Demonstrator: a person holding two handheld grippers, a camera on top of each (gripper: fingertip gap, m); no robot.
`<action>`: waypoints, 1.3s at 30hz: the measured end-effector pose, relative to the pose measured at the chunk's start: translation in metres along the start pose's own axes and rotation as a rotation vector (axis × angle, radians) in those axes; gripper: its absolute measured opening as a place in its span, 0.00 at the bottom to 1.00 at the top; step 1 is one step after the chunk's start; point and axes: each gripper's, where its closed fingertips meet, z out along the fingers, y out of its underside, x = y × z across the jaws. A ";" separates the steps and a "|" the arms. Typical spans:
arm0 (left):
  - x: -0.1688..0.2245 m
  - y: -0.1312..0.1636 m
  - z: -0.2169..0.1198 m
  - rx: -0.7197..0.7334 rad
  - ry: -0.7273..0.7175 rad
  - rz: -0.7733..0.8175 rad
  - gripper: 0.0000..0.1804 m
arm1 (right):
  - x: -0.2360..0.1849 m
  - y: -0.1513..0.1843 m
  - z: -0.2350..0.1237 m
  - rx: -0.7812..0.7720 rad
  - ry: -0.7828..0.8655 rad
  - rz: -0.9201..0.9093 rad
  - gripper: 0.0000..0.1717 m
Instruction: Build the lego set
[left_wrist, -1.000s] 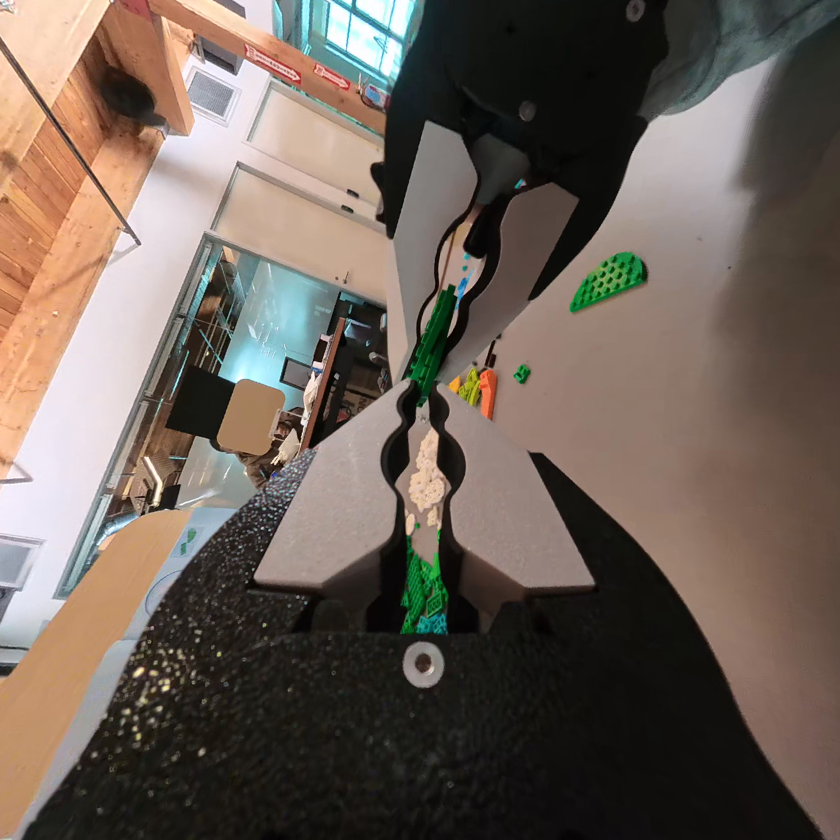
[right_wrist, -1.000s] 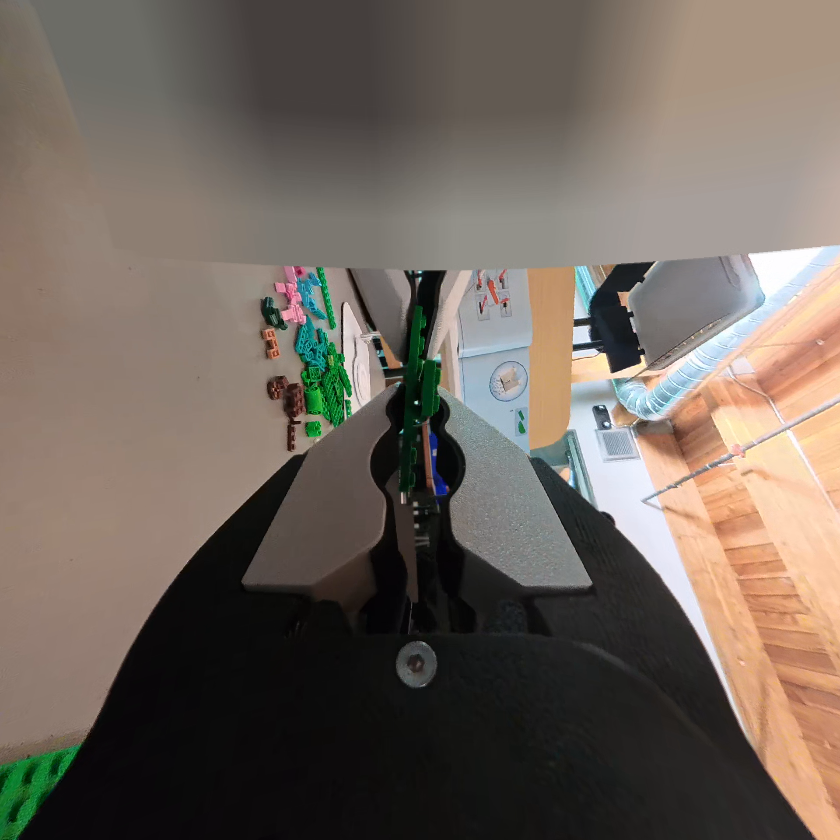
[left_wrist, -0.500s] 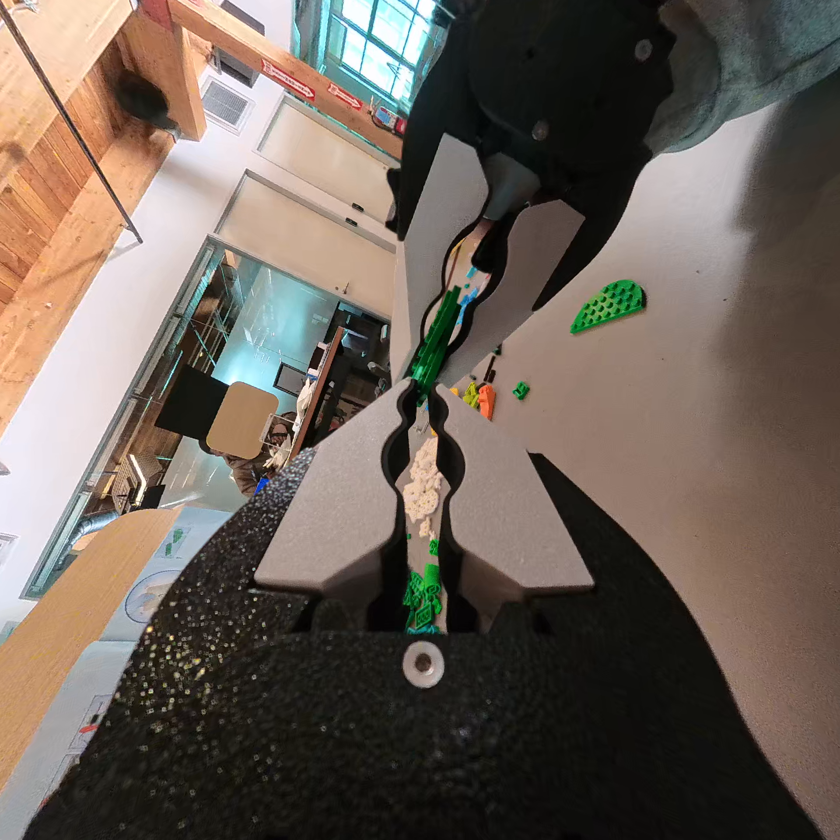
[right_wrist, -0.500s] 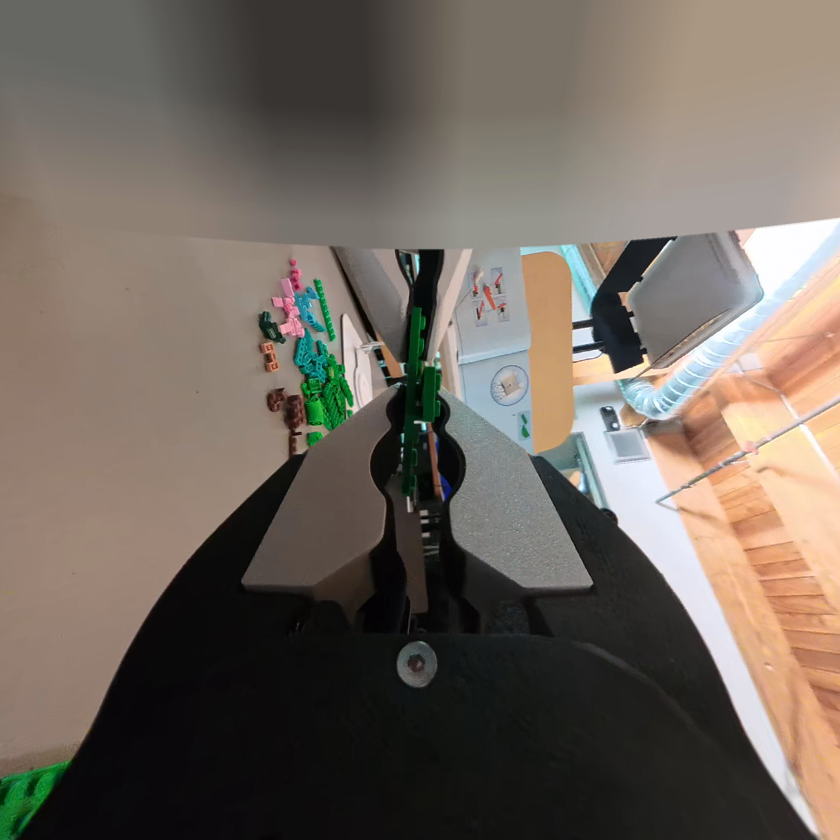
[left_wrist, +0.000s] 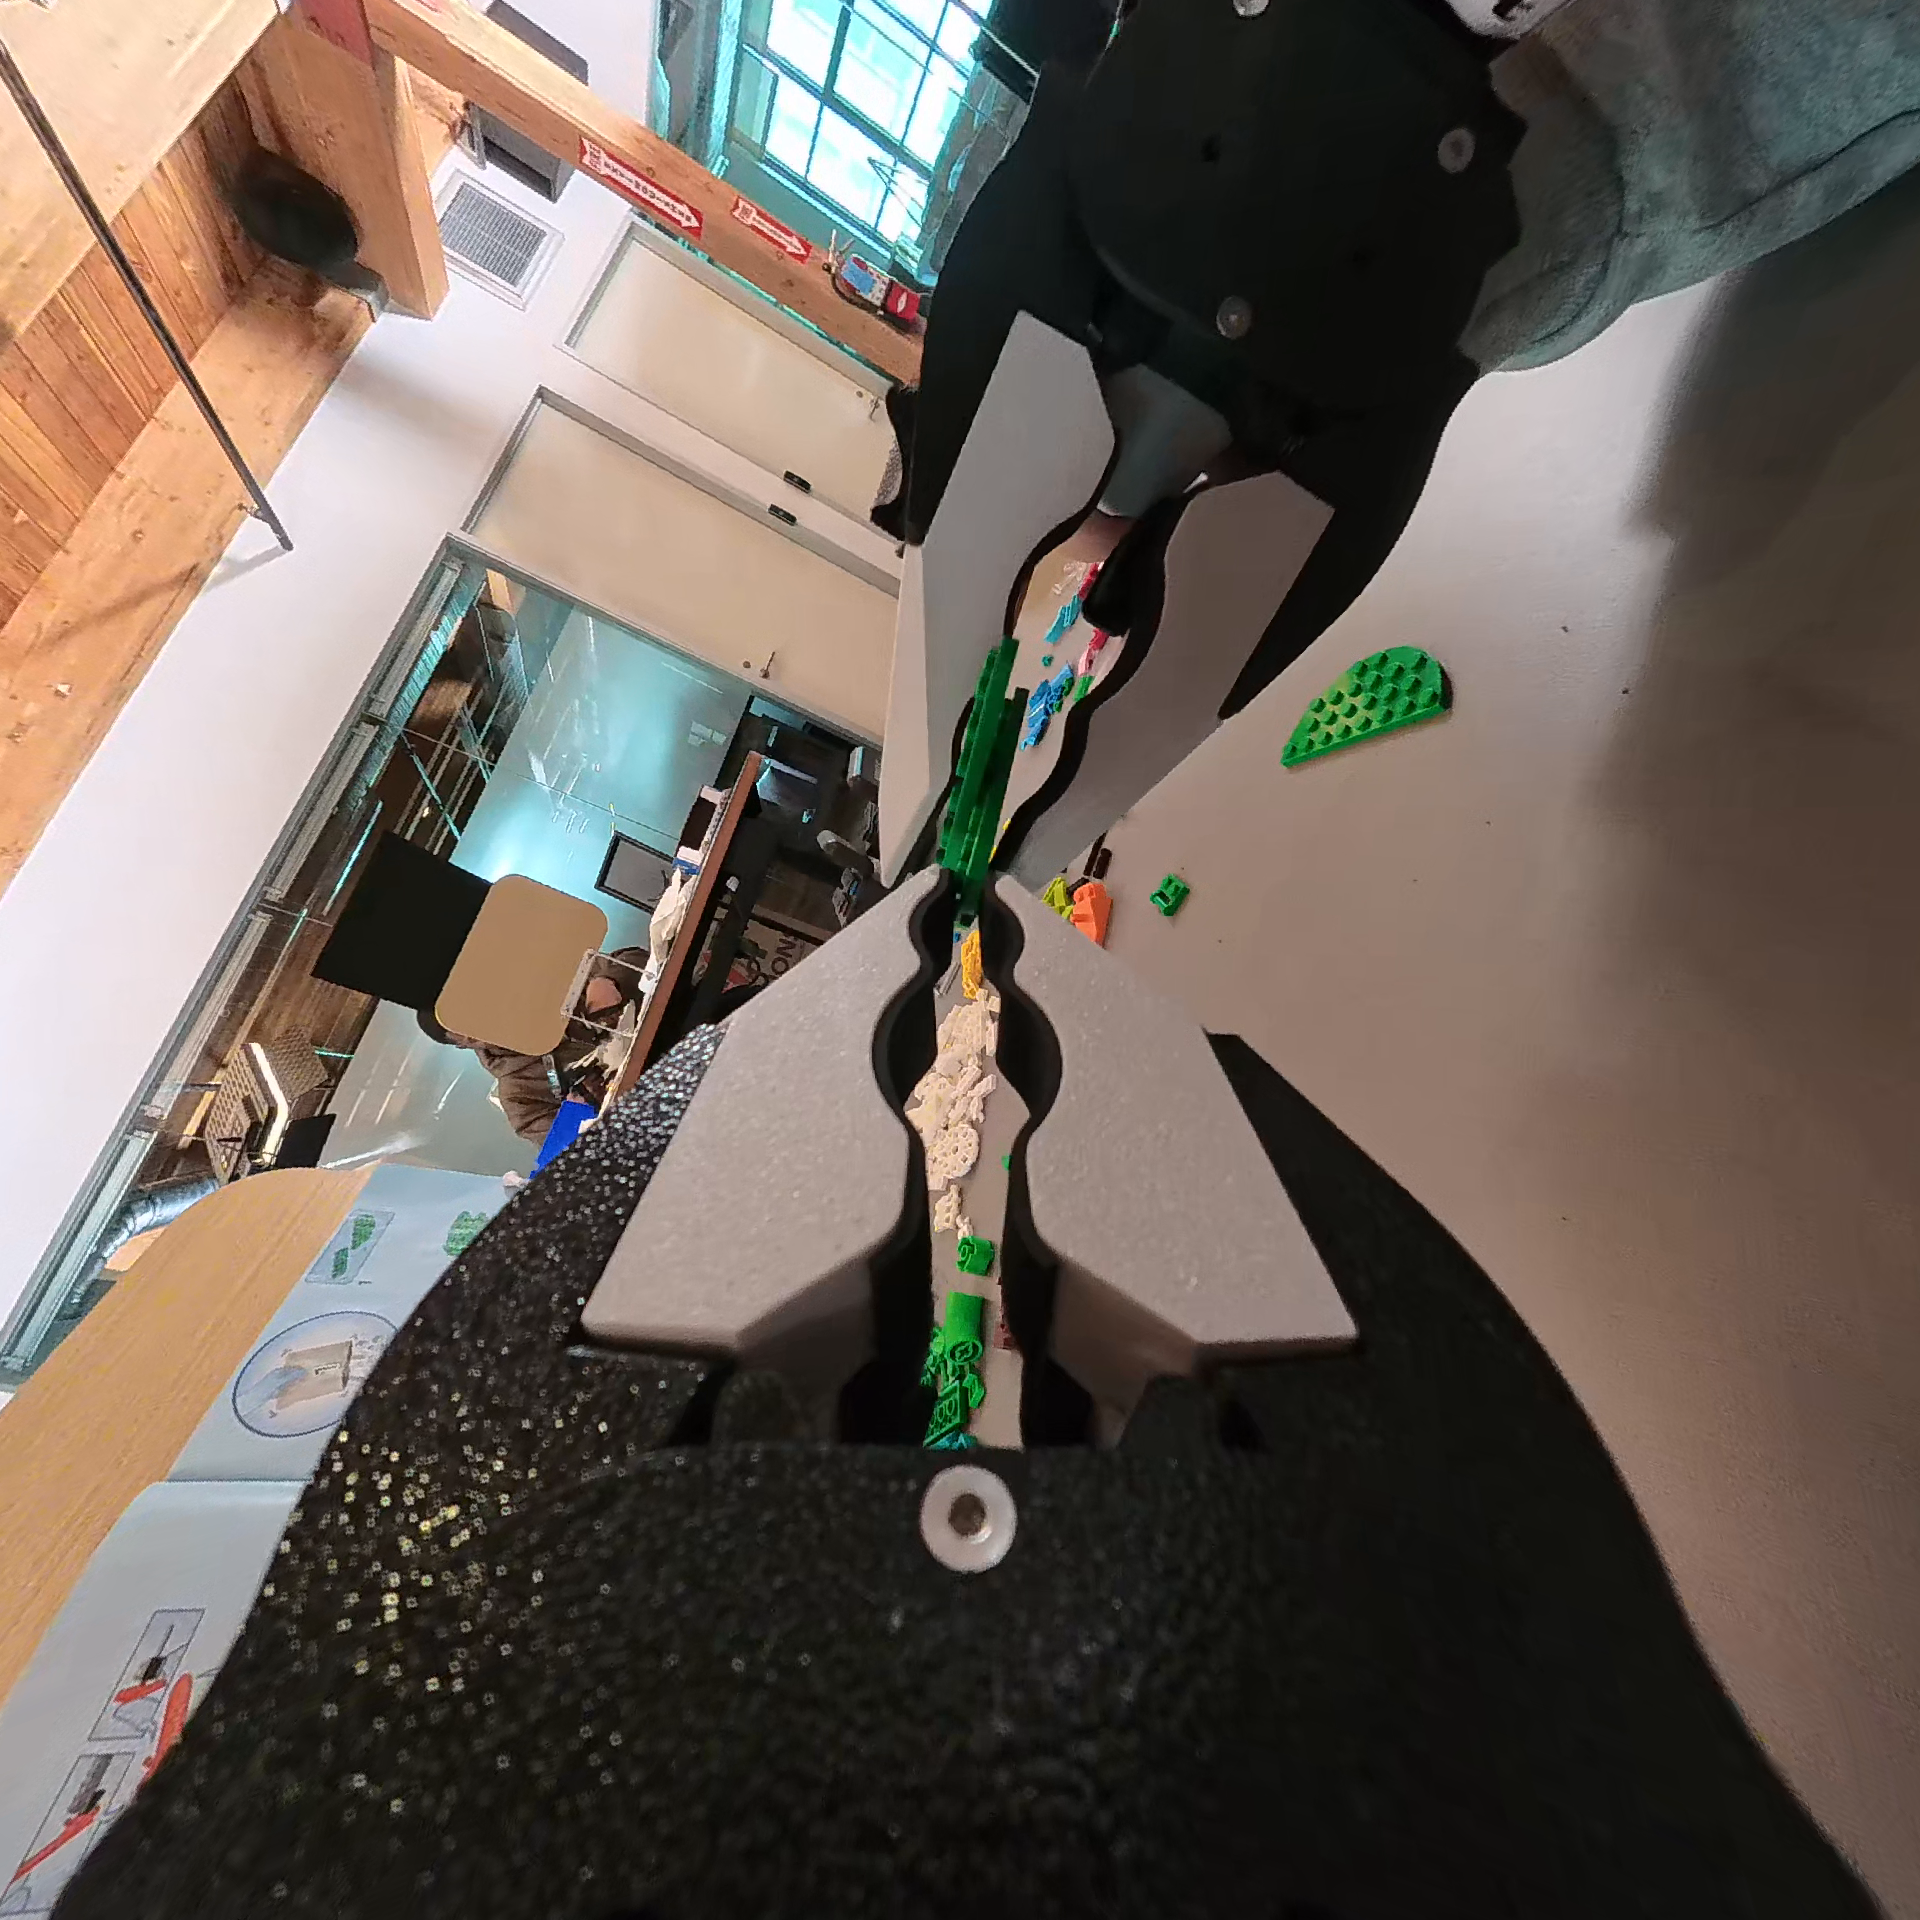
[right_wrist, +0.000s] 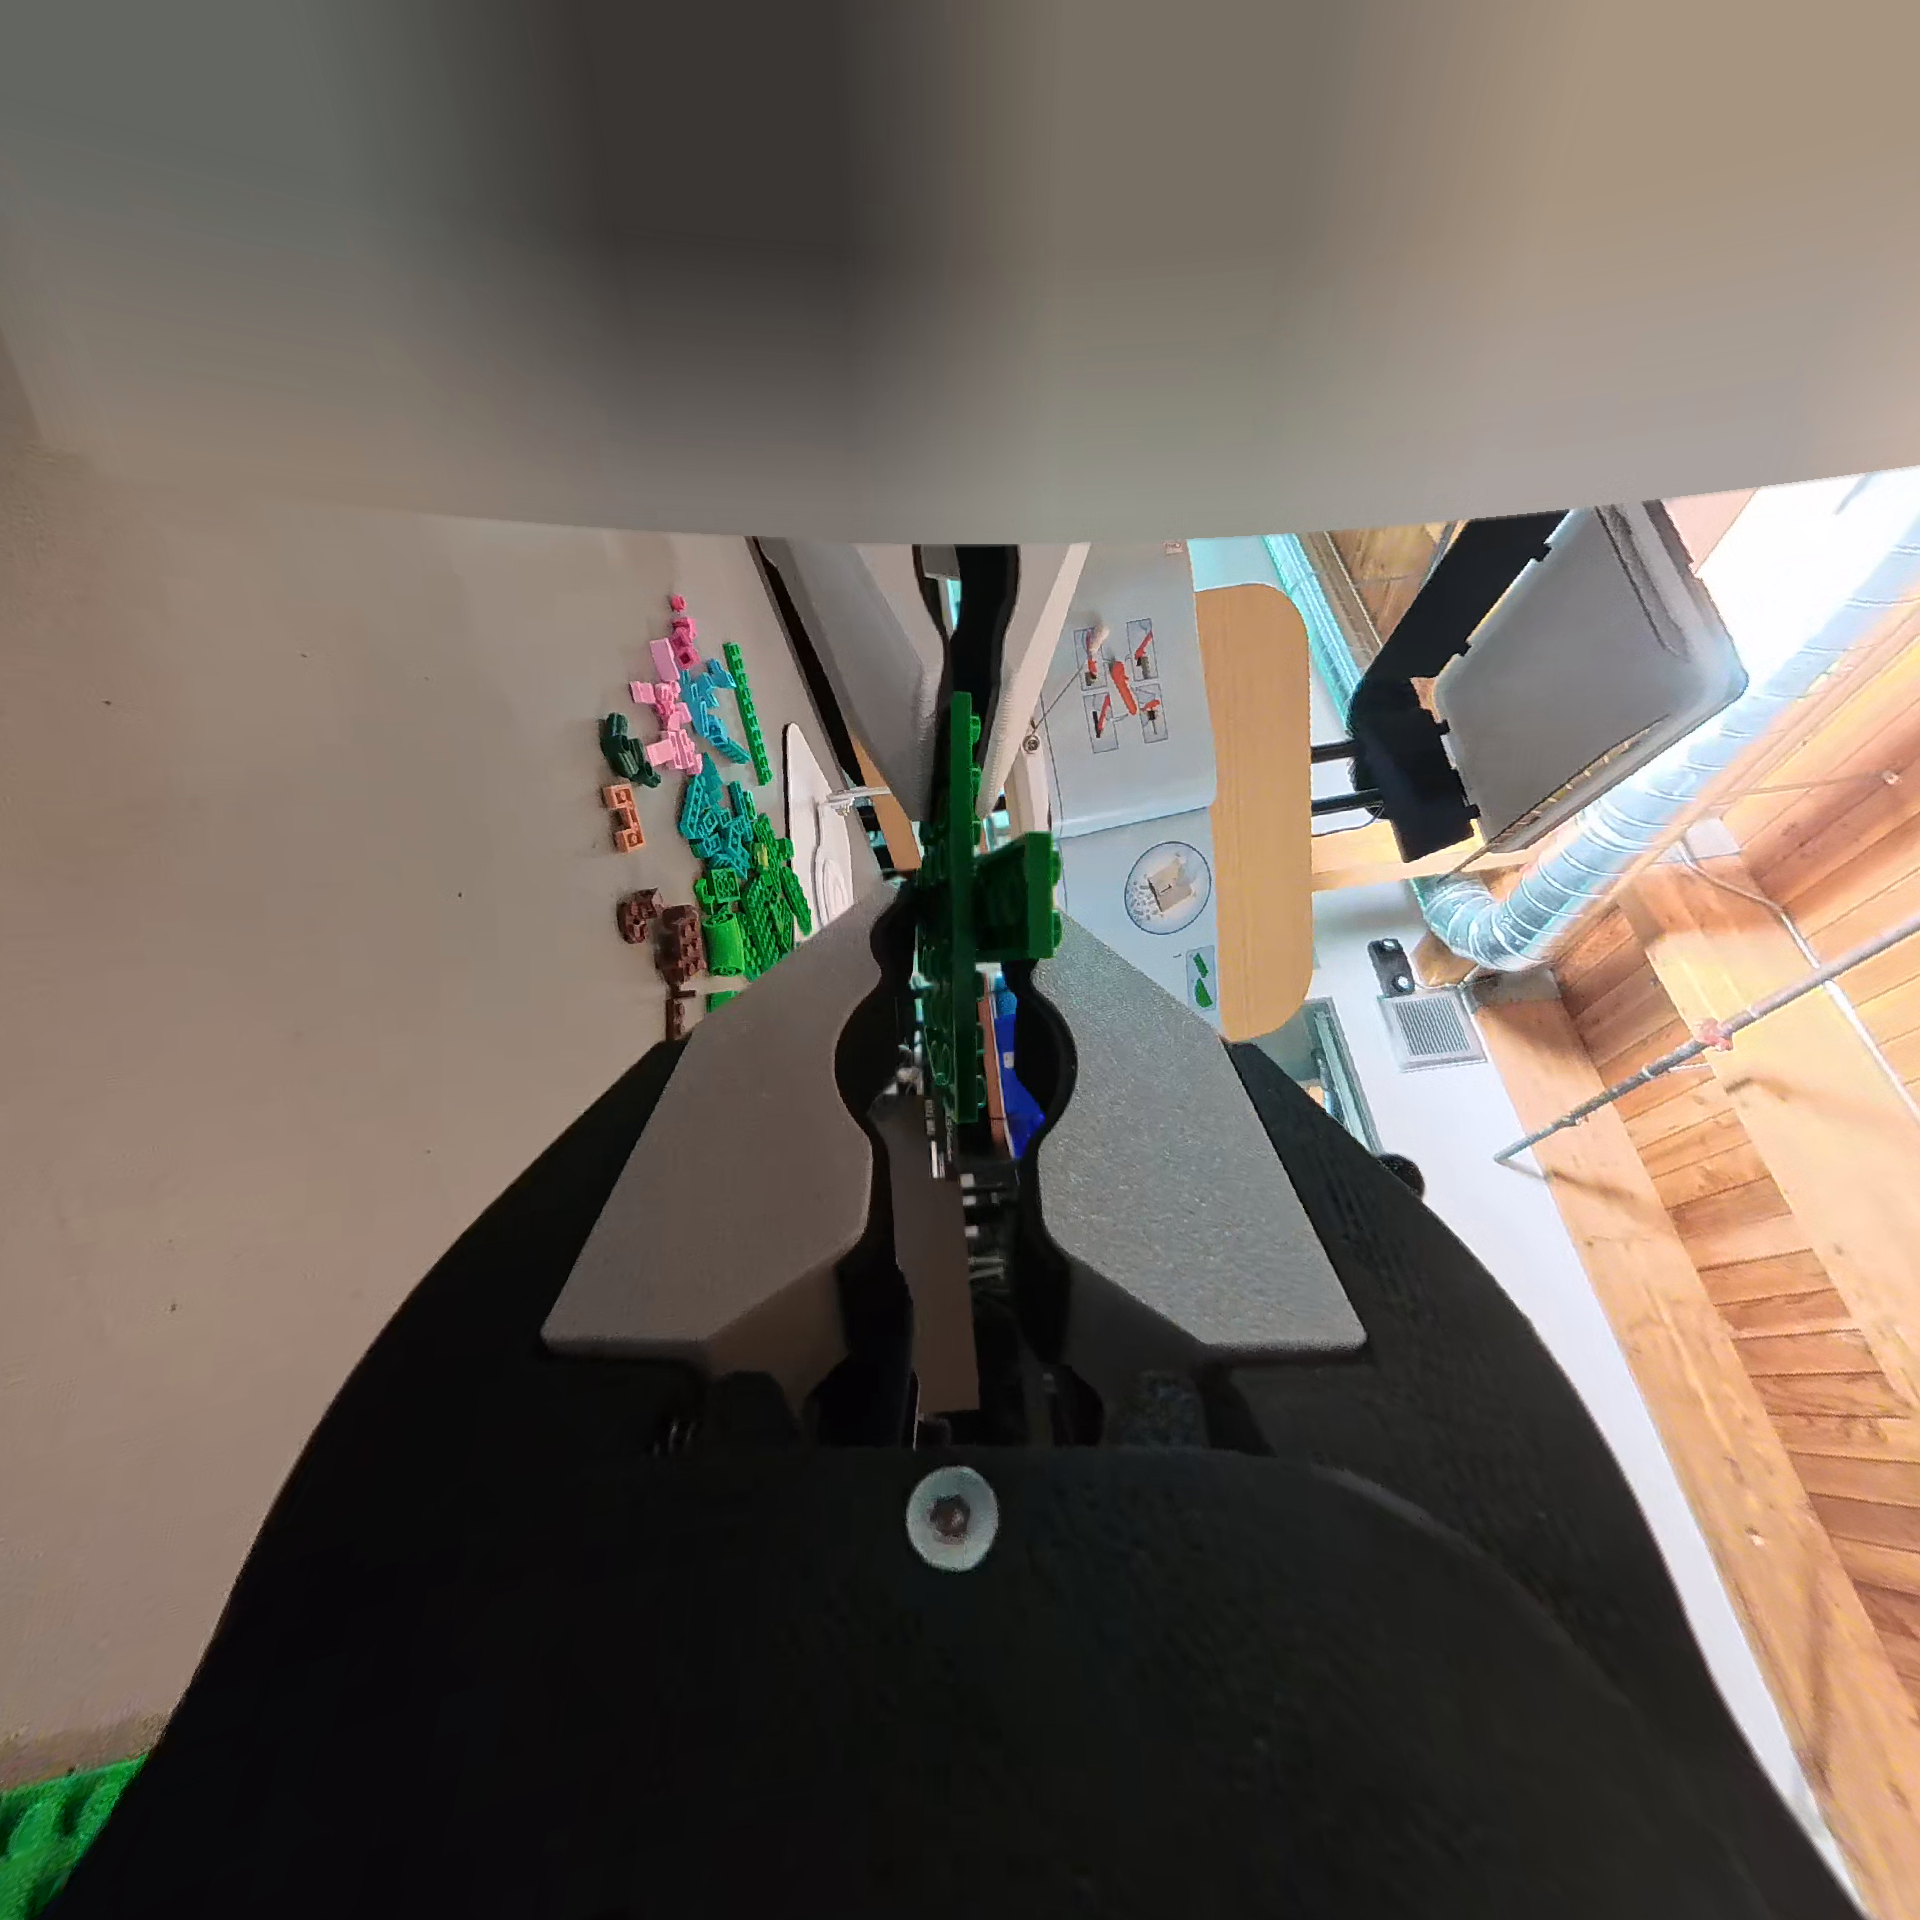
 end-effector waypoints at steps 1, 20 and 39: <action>0.000 0.000 0.000 0.003 0.001 -0.001 0.01 | 0.000 0.002 0.001 -0.014 0.002 -0.005 0.08; 0.003 0.001 0.001 -0.011 0.003 0.018 0.01 | -0.006 0.001 -0.001 0.023 -0.020 0.014 0.07; 0.008 -0.013 -0.010 0.147 0.095 -0.133 0.00 | -0.012 -0.016 -0.008 0.153 -0.186 0.310 0.05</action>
